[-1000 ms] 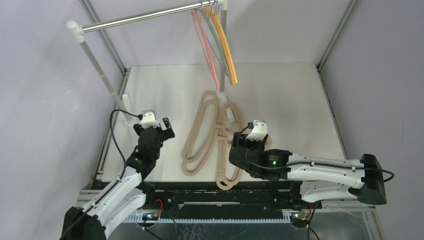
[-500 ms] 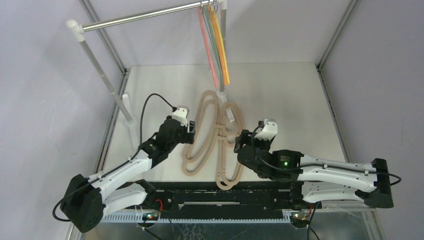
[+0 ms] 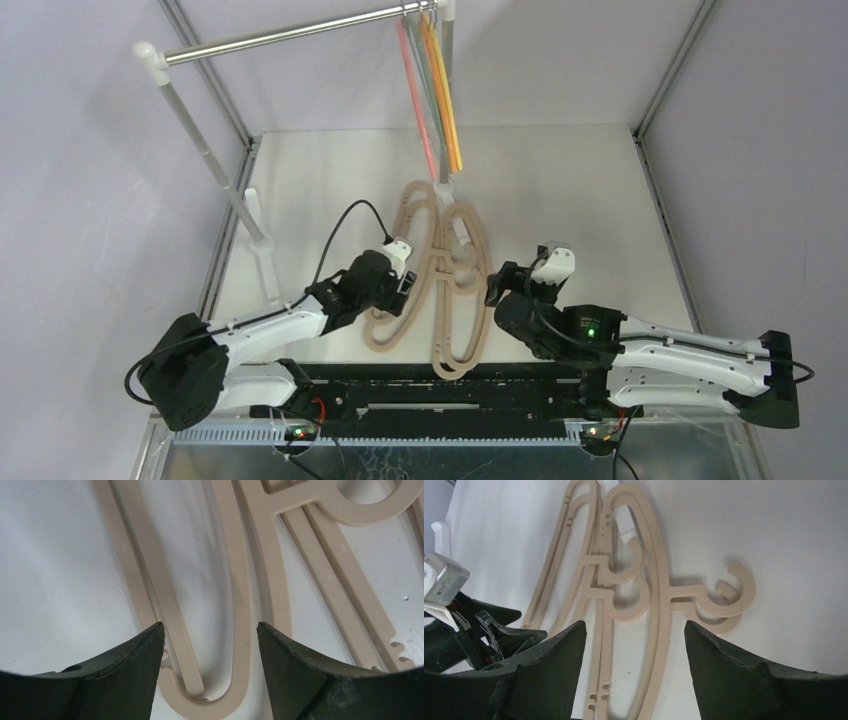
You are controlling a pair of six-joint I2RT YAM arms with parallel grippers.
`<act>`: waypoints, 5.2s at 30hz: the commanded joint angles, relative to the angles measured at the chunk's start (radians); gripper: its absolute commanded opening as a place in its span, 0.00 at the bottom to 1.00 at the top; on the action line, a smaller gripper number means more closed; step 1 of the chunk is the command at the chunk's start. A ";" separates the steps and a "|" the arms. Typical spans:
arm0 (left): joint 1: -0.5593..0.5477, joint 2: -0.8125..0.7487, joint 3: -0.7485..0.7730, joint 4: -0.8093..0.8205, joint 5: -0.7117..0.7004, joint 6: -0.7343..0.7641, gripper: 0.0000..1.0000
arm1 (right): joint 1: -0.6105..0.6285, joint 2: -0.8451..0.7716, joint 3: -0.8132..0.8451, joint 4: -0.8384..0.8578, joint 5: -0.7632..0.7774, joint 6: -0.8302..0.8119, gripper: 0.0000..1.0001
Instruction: Organize the hangers
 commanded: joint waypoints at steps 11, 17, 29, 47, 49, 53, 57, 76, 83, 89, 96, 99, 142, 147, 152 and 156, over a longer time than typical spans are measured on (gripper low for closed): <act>-0.062 0.207 0.116 0.039 0.005 0.032 0.71 | -0.055 -0.101 -0.070 0.008 -0.013 0.010 0.80; -0.062 0.276 0.138 0.045 0.001 0.021 0.69 | -0.071 -0.142 -0.091 -0.019 -0.013 0.020 0.80; -0.062 0.350 0.139 0.061 0.008 -0.012 0.38 | -0.078 -0.218 -0.115 -0.086 -0.011 0.065 0.79; -0.062 0.031 0.219 -0.164 -0.081 -0.045 0.00 | -0.077 -0.234 -0.122 -0.093 -0.007 0.072 0.79; -0.061 -0.058 0.236 -0.184 -0.089 -0.051 0.00 | -0.076 -0.234 -0.122 -0.089 -0.007 0.070 0.78; -0.053 -0.192 0.264 -0.209 -0.127 -0.076 0.00 | -0.076 -0.236 -0.122 -0.082 -0.010 0.064 0.79; 0.009 -0.291 0.283 -0.245 -0.153 -0.145 0.00 | -0.071 -0.244 -0.123 -0.089 -0.012 0.069 0.78; 0.258 -0.404 0.423 0.004 -0.020 -0.288 0.00 | -0.054 -0.297 -0.116 -0.119 0.018 0.076 0.76; 0.373 -0.256 0.561 0.071 0.071 -0.329 0.00 | -0.054 -0.316 -0.103 -0.123 0.035 0.063 0.76; 0.401 -0.165 0.647 0.121 0.121 -0.355 0.00 | -0.058 -0.311 -0.101 -0.129 0.047 0.067 0.75; 0.414 -0.091 0.690 0.171 0.160 -0.397 0.00 | -0.076 -0.297 -0.100 -0.151 0.049 0.081 0.76; 0.417 -0.062 0.709 0.184 0.157 -0.413 0.00 | -0.086 -0.297 -0.101 -0.150 0.047 0.074 0.76; 0.409 0.206 0.857 0.143 0.292 -0.396 0.68 | -0.196 -0.317 -0.170 -0.115 -0.023 0.030 0.84; 0.409 0.071 0.651 0.136 0.299 -0.328 0.86 | -0.198 -0.314 -0.179 -0.103 -0.026 0.025 0.89; 0.409 -0.071 0.462 0.120 0.281 -0.293 0.91 | -0.198 -0.309 -0.188 -0.070 -0.034 0.005 0.90; 0.409 -0.159 0.343 0.110 0.304 -0.284 0.90 | -0.202 -0.295 -0.189 -0.040 -0.047 -0.007 0.90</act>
